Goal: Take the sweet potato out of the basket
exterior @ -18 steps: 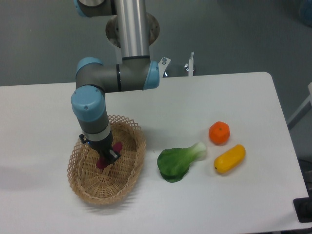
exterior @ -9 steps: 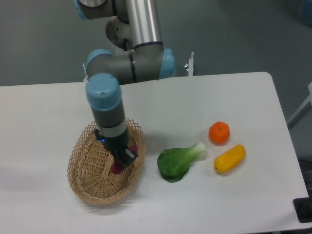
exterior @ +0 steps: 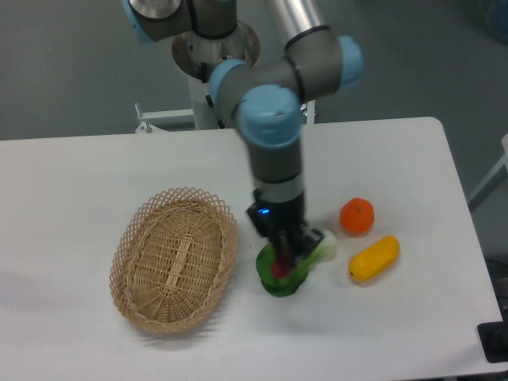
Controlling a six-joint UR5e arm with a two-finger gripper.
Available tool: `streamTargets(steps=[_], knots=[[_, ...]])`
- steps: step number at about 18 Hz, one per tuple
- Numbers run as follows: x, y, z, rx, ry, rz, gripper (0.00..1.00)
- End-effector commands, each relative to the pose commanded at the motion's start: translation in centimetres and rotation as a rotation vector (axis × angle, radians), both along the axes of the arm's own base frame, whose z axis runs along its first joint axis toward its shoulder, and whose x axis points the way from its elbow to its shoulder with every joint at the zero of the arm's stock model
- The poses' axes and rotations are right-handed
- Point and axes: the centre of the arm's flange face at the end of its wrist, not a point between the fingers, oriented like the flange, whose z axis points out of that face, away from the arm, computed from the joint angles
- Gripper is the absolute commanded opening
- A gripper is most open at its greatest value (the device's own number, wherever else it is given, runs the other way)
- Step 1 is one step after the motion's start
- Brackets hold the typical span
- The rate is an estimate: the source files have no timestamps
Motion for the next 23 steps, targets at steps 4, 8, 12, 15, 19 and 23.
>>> streamTargets(steps=[4,8,12,15,19,23], knots=[[-2.6,-2.9,0.3,-0.025,0.001,-0.033,0.11],[-3.7,-4.6,0.5,-0.043,-0.008,-0.051,0.11],[-3.4,-4.7,0.8,-0.046,-0.012,-0.050,0.11],[-3.5,-4.8,1.2,-0.041,-0.004,-0.049,0.11],[-3.6,-4.7,1.4,-0.038,-0.002,-0.049,0.11],[-3.6,-4.6,1.5,-0.028,-0.006,-0.052,0.11]])
